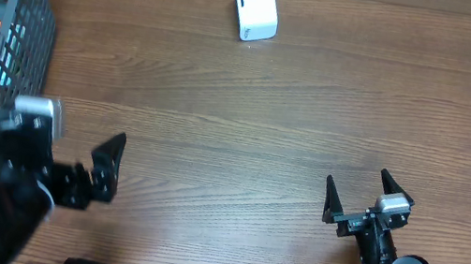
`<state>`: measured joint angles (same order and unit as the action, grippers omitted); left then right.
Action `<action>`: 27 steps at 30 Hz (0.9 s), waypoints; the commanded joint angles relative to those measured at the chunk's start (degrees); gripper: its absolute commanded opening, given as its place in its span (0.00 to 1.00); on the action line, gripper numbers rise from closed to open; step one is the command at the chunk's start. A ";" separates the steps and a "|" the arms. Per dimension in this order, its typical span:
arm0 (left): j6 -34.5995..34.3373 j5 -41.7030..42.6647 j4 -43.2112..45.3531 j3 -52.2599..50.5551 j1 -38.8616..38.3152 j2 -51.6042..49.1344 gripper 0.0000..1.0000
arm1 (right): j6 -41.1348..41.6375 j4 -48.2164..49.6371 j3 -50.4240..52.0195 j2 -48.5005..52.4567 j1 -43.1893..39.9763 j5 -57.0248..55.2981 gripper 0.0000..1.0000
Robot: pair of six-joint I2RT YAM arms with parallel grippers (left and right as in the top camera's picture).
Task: Scan the item barcode
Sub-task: 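Reach the left gripper into the grey basket and grasp the orange-teal wipes pack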
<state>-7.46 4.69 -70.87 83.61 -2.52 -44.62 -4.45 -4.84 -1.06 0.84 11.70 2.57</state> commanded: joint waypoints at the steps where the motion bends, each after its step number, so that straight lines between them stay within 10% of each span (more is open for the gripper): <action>1: 3.37 0.70 -10.36 16.81 -0.02 -12.46 1.00 | 0.17 0.20 0.61 -0.66 -0.20 -0.37 1.00; 9: 3.10 4.94 -25.62 37.99 -0.02 -33.42 1.00 | 0.17 0.20 0.61 -0.66 -0.20 -0.37 1.00; 27: 6.03 -8.74 -0.70 38.01 8.83 -43.93 1.00 | 0.17 0.20 0.61 -0.66 -0.20 -0.37 1.00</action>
<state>-1.67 0.93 -73.34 120.42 1.69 -88.53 -4.49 -4.78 -1.06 0.80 11.70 2.55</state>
